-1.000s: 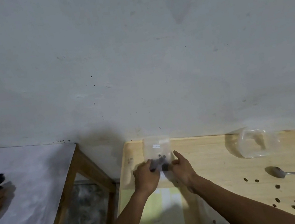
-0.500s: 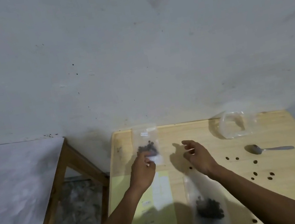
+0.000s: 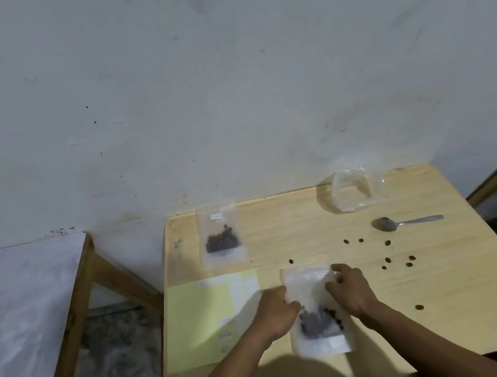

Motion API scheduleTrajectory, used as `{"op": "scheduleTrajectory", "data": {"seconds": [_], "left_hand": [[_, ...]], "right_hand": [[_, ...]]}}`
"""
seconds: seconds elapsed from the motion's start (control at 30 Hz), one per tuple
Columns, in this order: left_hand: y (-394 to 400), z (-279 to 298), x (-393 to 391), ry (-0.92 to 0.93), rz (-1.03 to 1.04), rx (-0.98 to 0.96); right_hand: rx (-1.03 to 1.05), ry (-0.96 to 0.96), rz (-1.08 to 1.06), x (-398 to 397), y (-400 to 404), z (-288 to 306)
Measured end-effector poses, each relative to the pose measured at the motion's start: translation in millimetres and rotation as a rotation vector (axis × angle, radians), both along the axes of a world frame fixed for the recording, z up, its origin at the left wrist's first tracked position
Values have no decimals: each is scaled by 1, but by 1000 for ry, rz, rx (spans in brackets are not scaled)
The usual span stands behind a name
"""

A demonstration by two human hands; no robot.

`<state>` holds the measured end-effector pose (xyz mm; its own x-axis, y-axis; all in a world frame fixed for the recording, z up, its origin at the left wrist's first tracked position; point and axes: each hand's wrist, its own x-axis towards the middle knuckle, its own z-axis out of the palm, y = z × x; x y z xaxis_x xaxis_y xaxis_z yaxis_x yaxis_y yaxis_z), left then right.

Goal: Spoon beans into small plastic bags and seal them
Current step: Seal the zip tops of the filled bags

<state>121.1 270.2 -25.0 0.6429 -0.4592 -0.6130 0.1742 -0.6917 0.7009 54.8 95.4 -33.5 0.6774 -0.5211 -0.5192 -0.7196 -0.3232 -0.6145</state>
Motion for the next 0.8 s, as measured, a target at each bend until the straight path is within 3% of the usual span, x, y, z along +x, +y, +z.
{"op": "scheduleTrajectory", "data": {"seconds": [0.2, 0.47, 0.6, 0.67, 0.8], "left_hand": [[7, 5, -11, -140, 130, -37], [56, 26, -16, -281, 493, -294], [98, 38, -10, -331, 699, -287], [123, 40, -7, -325, 811, -339], [170, 49, -5, -367, 910, -363]], "right_hand": [[227, -210, -248, 3, 12, 32], [489, -245, -125, 33, 52, 47], [637, -270, 35, 53, 84, 53], [583, -253, 108, 61, 100, 46], [112, -246, 519, 70, 129, 13]]}}
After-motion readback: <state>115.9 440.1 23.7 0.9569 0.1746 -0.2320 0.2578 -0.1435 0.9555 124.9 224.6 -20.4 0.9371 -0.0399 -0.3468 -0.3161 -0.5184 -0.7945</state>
